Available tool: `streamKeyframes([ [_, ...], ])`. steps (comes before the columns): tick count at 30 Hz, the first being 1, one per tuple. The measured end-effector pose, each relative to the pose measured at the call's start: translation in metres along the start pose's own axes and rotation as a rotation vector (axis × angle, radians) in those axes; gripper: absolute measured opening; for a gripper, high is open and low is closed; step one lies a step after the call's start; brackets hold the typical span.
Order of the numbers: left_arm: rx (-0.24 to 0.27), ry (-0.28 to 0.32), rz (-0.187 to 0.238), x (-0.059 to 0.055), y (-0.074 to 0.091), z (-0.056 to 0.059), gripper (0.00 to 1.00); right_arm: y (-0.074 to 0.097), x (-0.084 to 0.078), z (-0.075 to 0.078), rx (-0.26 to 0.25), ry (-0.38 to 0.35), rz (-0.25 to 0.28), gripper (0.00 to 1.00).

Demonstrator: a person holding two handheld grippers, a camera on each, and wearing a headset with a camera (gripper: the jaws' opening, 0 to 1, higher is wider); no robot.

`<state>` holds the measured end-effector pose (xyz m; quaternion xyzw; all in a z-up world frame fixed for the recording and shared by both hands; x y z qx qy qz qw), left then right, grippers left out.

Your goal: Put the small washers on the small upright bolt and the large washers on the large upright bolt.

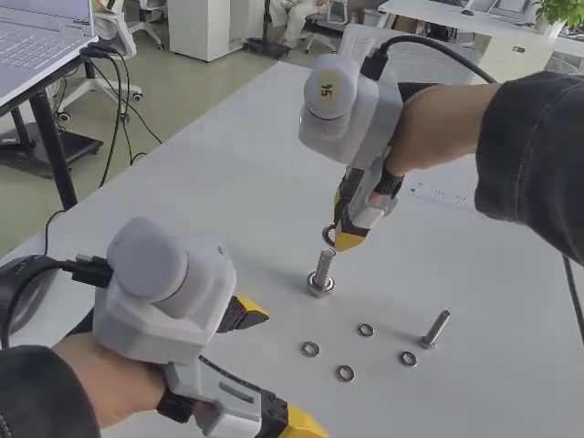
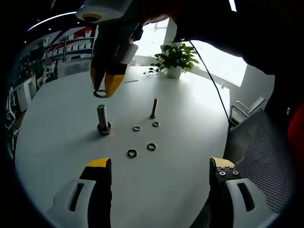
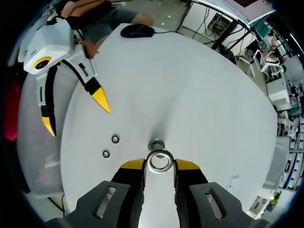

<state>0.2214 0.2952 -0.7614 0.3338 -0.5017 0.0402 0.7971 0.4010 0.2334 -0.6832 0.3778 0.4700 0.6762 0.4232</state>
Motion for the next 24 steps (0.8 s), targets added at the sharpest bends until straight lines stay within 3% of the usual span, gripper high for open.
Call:
streamKeyframes([
  [20, -0.001, 0.006, -0.002, -0.003, 0.0, 0.001, 0.84, -0.023, 0.0, -0.003, 0.032, 0.017, -0.021, 0.24],
  [24, 0.001, 0.006, -0.002, -0.006, 0.001, 0.004, 0.84, -0.025, 0.002, -0.009, 0.036, 0.019, -0.023, 0.24],
])
Point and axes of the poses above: the centre of the closed fingertips' face, and the gripper's own axes: y roughly backward along the fingers, z roughly to its right, x roughly out of its top, the point moved 10 cm from there along y, roughly backward along the fingers, and after that the axes turned 8 degrees about -x, right-handed, at the moved point
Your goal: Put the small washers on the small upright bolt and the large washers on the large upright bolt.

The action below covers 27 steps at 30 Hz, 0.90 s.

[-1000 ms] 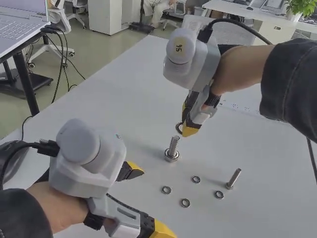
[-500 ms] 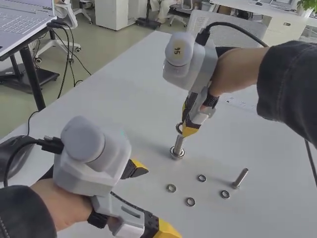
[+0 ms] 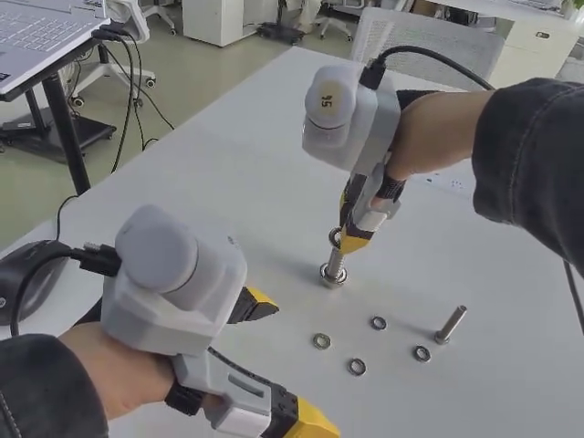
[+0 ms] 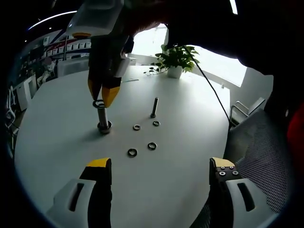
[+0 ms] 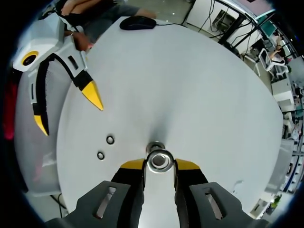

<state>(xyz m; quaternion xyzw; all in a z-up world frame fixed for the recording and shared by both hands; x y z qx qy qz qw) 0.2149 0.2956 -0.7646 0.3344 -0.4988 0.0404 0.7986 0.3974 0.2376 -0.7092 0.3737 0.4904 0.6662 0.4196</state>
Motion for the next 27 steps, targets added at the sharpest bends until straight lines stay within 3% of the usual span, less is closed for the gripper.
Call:
streamKeyframes([
  [27, 0.003, 0.005, 0.001, -0.005, 0.005, 0.006, 0.84, -0.021, 0.002, -0.014, 0.033, -0.006, -0.018, 0.24],
])
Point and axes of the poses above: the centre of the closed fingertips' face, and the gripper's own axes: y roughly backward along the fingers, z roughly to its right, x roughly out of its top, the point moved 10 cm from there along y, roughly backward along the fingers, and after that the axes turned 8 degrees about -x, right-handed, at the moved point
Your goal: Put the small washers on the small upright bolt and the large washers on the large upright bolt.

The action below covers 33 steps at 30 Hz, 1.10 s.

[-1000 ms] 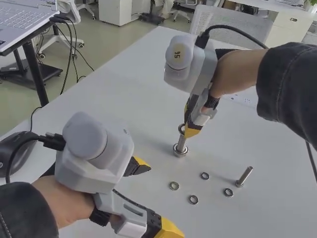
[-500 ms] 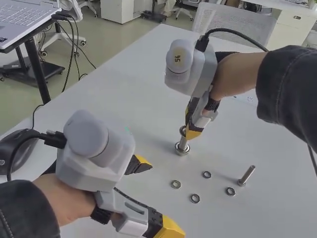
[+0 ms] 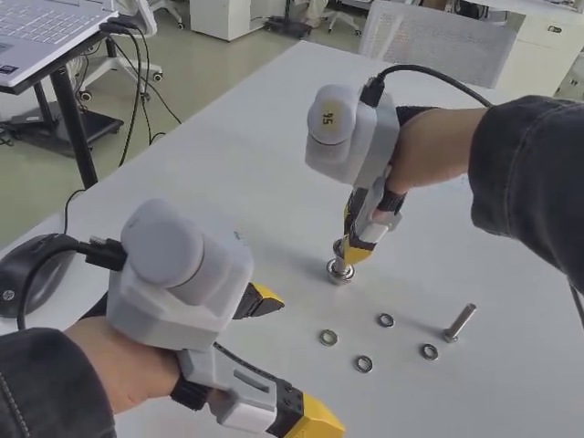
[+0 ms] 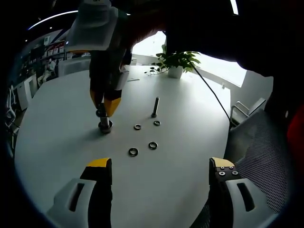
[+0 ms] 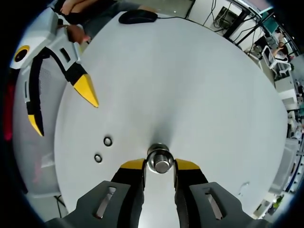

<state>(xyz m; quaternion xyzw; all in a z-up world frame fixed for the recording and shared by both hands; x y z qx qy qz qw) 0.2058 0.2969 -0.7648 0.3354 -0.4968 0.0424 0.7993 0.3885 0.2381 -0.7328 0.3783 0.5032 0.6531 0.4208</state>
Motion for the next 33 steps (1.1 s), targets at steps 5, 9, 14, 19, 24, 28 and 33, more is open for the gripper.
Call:
streamKeyframes([
  [5, -0.001, 0.001, -0.002, 0.001, -0.001, 0.0, 0.84, -0.006, -0.001, 0.0, 0.003, -0.002, -0.002, 0.24],
  [9, -0.001, 0.001, -0.004, 0.002, -0.001, 0.0, 0.84, -0.01, -0.001, -0.001, 0.005, -0.001, -0.003, 0.24],
  [14, -0.002, 0.002, -0.005, 0.002, -0.001, 0.0, 0.84, -0.017, -0.002, 0.003, 0.007, -0.012, -0.004, 0.24],
  [19, -0.002, 0.003, -0.008, 0.002, -0.001, -0.001, 0.84, -0.022, -0.001, 0.002, 0.011, -0.009, -0.009, 0.24],
  [24, -0.002, 0.004, -0.007, 0.002, -0.001, -0.001, 0.84, -0.028, -0.002, 0.004, 0.009, -0.011, -0.009, 0.24],
  [28, -0.004, 0.004, -0.008, 0.003, -0.001, -0.001, 0.84, -0.029, -0.002, 0.004, 0.011, -0.012, -0.01, 0.24],
  [33, -0.005, 0.005, -0.007, 0.004, -0.002, -0.002, 0.83, -0.027, -0.003, 0.005, 0.008, -0.018, -0.006, 0.24],
])
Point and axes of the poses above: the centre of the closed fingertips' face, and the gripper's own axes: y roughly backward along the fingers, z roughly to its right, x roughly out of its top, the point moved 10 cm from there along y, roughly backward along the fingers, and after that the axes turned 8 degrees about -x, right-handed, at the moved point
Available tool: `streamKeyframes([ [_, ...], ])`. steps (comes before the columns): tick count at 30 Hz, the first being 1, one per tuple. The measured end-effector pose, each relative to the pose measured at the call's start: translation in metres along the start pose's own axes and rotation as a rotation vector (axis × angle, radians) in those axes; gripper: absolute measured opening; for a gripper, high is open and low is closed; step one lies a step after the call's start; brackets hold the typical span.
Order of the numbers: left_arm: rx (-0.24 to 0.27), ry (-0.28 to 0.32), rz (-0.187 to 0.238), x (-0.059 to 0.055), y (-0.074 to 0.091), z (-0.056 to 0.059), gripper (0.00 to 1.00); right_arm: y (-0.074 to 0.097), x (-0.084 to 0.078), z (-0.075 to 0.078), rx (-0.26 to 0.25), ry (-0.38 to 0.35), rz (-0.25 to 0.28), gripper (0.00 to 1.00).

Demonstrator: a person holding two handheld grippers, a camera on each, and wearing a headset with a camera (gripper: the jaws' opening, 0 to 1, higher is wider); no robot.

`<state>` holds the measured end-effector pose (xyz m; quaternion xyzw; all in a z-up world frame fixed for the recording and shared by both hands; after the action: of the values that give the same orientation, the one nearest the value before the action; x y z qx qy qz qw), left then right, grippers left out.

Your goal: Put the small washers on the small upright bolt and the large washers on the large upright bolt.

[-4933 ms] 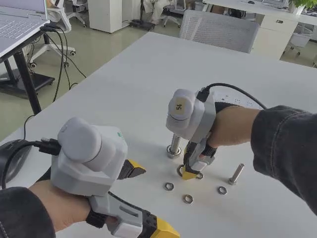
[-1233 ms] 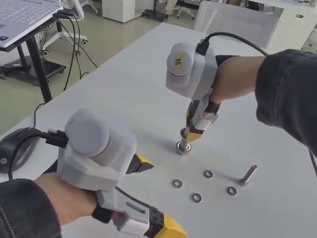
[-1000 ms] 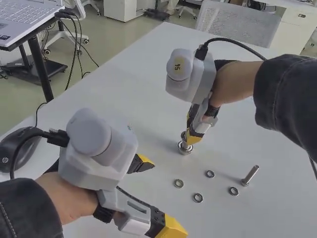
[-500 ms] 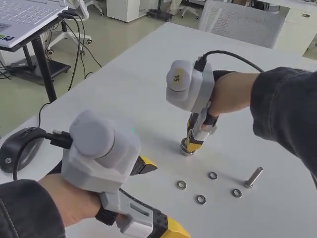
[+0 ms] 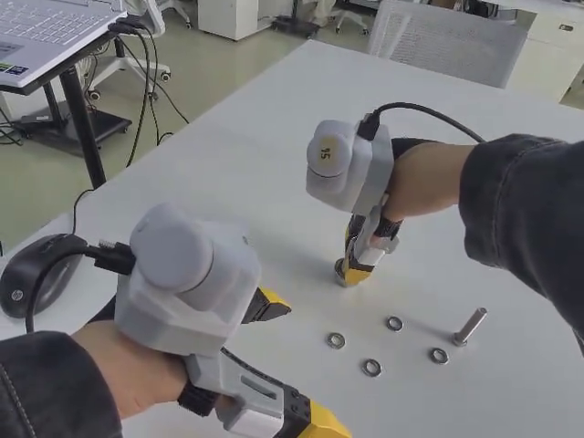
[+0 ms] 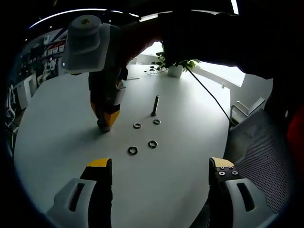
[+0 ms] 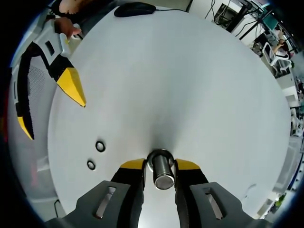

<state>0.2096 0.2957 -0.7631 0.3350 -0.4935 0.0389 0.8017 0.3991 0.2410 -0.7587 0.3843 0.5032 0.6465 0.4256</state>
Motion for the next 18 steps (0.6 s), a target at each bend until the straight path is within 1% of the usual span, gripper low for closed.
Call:
streamKeyframes([
  [7, 0.003, 0.001, 0.001, -0.0001, 0.0005, -0.0013, 0.83, -0.0037, 0.0006, 0.0022, 0.0, -0.003, -0.002, 0.25],
  [8, 0.003, 0.0, 0.0, -0.0002, 0.0004, -0.0013, 0.83, -0.0036, 0.0011, 0.0026, 0.002, -0.006, 0.004, 0.25],
  [13, 0.003, 0.0, -0.001, -0.0008, 0.0006, -0.001, 0.83, -0.002, -0.0007, 0.0014, 0.001, -0.009, 0.001, 0.29],
  [18, 0.002, -0.001, -0.005, -0.0023, 0.0011, -0.0003, 0.83, 0.0005, -0.0027, 0.0004, -0.006, -0.023, 0.008, 0.33],
])
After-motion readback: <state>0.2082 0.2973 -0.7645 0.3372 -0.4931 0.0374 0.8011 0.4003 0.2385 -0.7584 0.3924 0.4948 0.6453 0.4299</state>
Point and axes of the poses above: the centre of the closed fingertips' face, and the gripper's own axes: y roughly backward along the fingers, z roughly to its right, x roughly out of its top, the point moved 10 cm from there along y, roughly backward along the fingers, and after that the axes turned 8 degrees about -x, right-handed, at the moved point
